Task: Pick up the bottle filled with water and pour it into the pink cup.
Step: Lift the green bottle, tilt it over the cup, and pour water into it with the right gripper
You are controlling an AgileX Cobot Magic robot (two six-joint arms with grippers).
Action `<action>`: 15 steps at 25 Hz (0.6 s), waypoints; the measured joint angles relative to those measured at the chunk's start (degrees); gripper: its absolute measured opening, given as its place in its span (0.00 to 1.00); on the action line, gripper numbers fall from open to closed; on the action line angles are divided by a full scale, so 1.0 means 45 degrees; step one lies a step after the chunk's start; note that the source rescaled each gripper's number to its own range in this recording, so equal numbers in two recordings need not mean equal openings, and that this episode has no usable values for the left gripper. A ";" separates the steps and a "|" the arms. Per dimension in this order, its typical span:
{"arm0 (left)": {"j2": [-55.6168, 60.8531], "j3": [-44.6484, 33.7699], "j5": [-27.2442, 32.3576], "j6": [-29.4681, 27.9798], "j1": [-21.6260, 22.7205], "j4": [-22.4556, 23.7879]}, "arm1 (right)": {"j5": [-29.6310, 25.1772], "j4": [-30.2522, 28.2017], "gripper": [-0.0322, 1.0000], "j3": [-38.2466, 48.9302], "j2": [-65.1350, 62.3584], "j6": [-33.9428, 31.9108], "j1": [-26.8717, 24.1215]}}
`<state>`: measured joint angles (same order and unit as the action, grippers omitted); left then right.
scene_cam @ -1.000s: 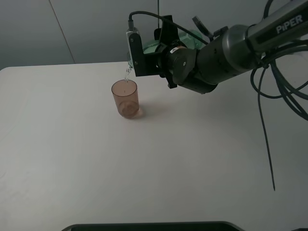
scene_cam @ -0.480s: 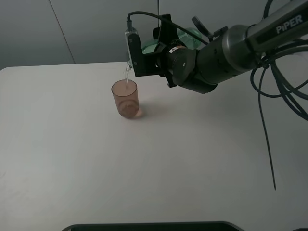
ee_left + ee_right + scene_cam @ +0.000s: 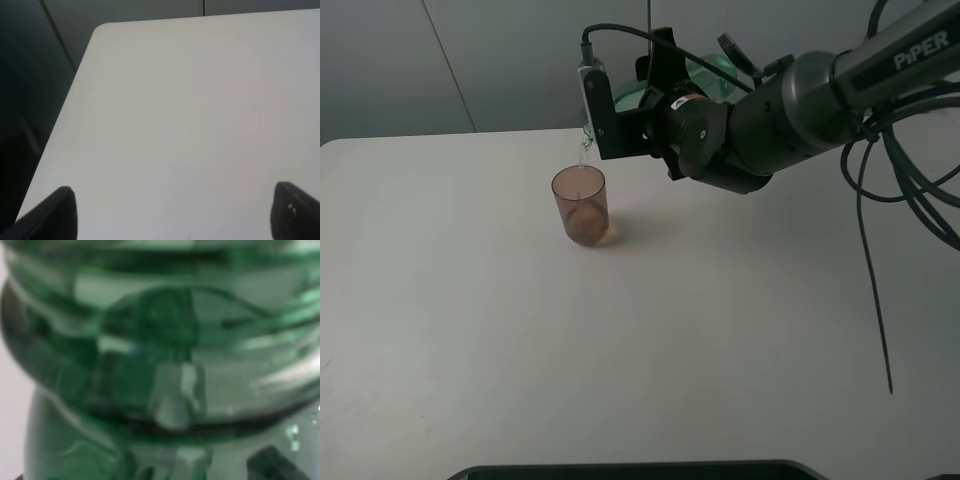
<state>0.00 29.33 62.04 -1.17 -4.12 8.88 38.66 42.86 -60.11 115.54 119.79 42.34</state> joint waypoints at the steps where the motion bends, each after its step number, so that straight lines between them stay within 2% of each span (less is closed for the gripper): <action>1: 0.0000 0.0000 0.0000 0.0000 0.0000 0.0000 | 0.0000 0.0000 0.03 0.0000 0.0000 0.0000 -0.0024; 15: 0.0000 0.0000 0.0000 0.0000 0.0000 0.0000 | 0.0019 -0.0384 0.03 0.0000 0.0000 0.0000 -0.0298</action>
<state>0.00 29.33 62.04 -1.17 -4.12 8.88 38.75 41.13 -60.11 115.54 119.79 41.00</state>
